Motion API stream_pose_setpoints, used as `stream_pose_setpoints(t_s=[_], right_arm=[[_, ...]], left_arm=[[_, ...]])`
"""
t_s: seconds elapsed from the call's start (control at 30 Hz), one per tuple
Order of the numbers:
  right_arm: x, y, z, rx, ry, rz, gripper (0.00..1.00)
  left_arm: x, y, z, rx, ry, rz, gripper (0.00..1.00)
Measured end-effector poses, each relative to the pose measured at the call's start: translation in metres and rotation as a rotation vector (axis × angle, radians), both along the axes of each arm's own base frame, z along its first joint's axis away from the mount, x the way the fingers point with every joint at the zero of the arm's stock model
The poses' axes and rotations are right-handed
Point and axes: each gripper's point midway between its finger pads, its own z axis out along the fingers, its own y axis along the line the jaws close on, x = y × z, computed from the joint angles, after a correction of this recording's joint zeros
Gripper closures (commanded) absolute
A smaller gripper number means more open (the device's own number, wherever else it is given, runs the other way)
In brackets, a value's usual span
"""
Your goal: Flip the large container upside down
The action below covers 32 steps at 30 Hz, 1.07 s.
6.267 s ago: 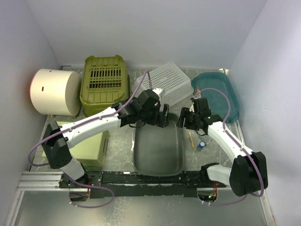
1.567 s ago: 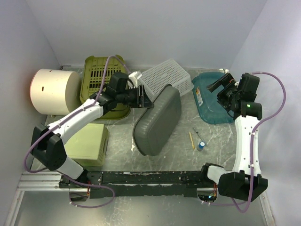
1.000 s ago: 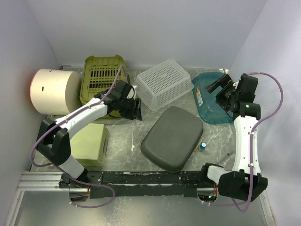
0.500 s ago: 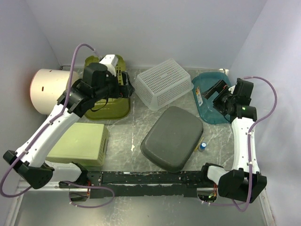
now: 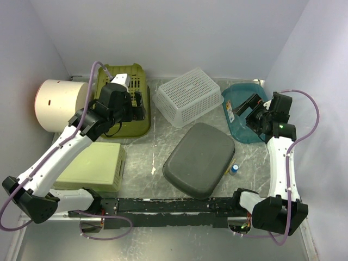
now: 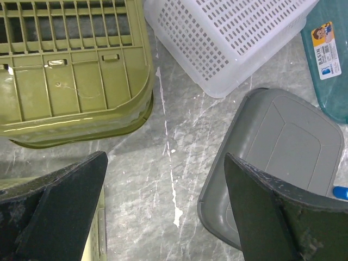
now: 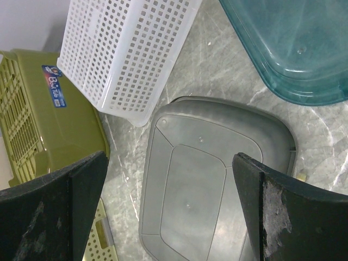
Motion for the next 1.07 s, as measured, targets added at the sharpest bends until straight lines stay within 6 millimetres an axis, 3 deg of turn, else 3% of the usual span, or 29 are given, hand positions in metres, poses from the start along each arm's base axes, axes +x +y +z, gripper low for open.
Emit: stream_pose_setpoints(t_s=[0.23,0.77,1.07], right_arm=[[-0.001,0.000,-0.002,0.001,0.001,0.000,0.00],[-0.002,0.000,-0.002,-0.002,-0.004,-0.002,0.00],[-0.004,-0.012,0.002,-0.054,-0.014,-0.059,0.00]], left_arm=[[-0.002,0.007,0.014,-0.015,-0.044,0.020,0.00],[-0.001,0.007,0.012,-0.018,-0.065,0.016,0.00],[-0.003,0.006,0.016,-0.039,-0.095,-0.001,0.00]])
